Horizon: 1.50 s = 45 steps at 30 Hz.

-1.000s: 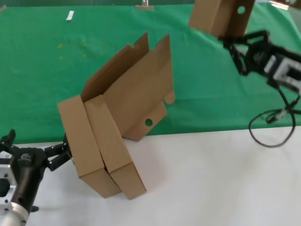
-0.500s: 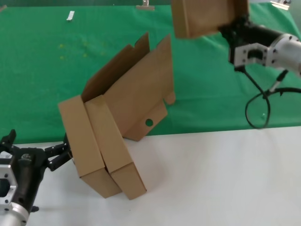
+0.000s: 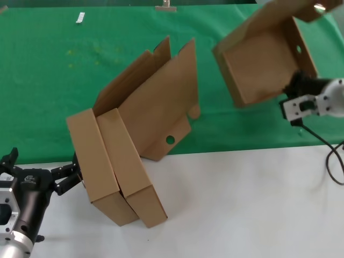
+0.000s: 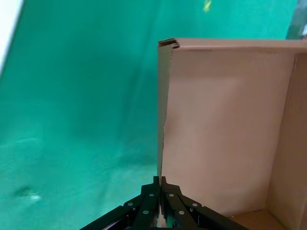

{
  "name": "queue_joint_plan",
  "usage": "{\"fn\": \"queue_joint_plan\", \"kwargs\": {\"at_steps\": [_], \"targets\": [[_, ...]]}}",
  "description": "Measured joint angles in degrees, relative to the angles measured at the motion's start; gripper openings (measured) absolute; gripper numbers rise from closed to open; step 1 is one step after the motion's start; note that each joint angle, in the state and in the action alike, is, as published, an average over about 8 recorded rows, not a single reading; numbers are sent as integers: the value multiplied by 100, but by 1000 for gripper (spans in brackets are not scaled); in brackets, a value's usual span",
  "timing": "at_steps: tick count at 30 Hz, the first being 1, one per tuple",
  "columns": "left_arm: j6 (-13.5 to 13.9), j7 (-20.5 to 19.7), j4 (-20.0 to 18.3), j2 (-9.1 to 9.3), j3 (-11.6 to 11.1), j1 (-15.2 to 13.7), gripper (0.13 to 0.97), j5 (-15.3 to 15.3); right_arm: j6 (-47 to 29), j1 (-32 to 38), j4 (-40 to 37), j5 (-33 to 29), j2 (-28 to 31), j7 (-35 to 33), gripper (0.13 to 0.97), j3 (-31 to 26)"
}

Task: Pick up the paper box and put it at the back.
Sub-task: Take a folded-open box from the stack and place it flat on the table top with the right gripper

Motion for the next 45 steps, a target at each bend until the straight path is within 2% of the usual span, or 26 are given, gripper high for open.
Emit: {"fn": "queue_joint_plan", "kwargs": {"at_steps": [11,22,34,45], "targets": [[0,0,0,0,0,0,966,0,-97,-391,-22,-20,80,1906,152,-158],[0,0,0,0,0,0,966,0,86,-412,-16,-124,-18,2998,152,-366],[0,0,0,0,0,0,966,0,208,56,-11,-191,-129,3709,152,-512],[0,0,0,0,0,0,966,0,105,108,-3,-176,106,3726,152,-551]]}}
